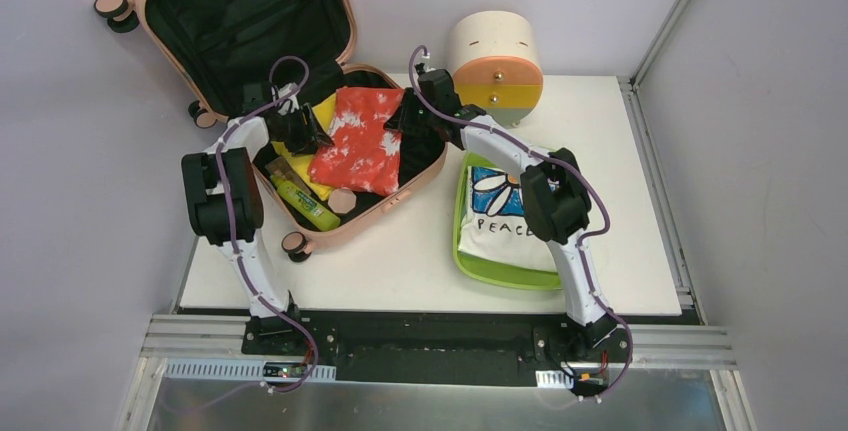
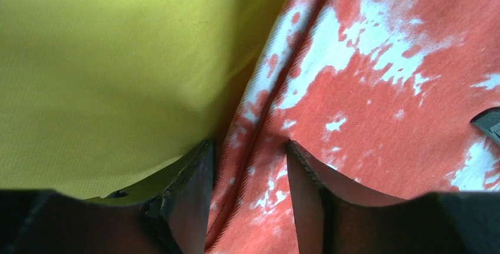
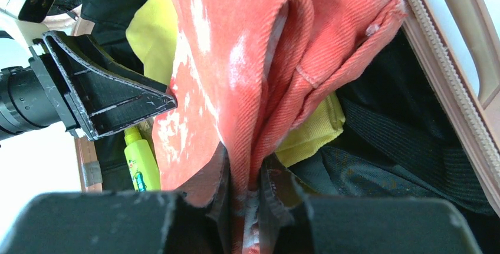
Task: Open, take out, and arrange the luggage
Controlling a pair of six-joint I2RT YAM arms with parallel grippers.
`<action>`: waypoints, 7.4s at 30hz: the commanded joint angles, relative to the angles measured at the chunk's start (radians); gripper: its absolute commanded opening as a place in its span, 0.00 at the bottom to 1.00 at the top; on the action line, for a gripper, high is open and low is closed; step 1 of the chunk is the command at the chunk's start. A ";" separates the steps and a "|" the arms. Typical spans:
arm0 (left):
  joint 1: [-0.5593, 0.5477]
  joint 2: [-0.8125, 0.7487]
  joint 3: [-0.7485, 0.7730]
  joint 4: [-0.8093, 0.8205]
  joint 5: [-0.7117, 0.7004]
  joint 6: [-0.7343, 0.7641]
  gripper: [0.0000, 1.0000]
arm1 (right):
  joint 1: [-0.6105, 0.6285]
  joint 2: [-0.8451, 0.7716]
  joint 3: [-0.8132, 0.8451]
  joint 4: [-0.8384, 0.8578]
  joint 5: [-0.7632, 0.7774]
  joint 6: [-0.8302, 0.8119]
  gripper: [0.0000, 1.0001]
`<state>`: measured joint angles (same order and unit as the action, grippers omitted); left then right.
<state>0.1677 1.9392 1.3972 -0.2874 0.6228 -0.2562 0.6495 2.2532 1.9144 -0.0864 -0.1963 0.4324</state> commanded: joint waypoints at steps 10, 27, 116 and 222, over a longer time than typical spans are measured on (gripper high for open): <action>-0.020 -0.103 -0.007 0.005 0.100 -0.042 0.00 | 0.008 -0.043 0.058 0.082 -0.015 -0.016 0.00; -0.037 -0.425 -0.145 0.000 -0.041 -0.183 0.00 | 0.038 -0.196 0.040 0.079 0.041 -0.022 0.00; -1.103 -0.204 -0.151 0.183 -0.708 -0.673 0.08 | -0.646 -0.937 -0.910 -0.457 -0.212 -0.536 0.25; -0.545 -0.142 -0.082 -0.138 -0.888 0.629 0.79 | -0.457 -1.387 -0.897 -0.521 0.327 0.244 0.59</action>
<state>-0.3656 1.7489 1.2831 -0.4065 -0.1780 0.2962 0.1814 0.8490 0.9489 -0.6456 0.1272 0.6968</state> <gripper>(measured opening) 0.792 0.586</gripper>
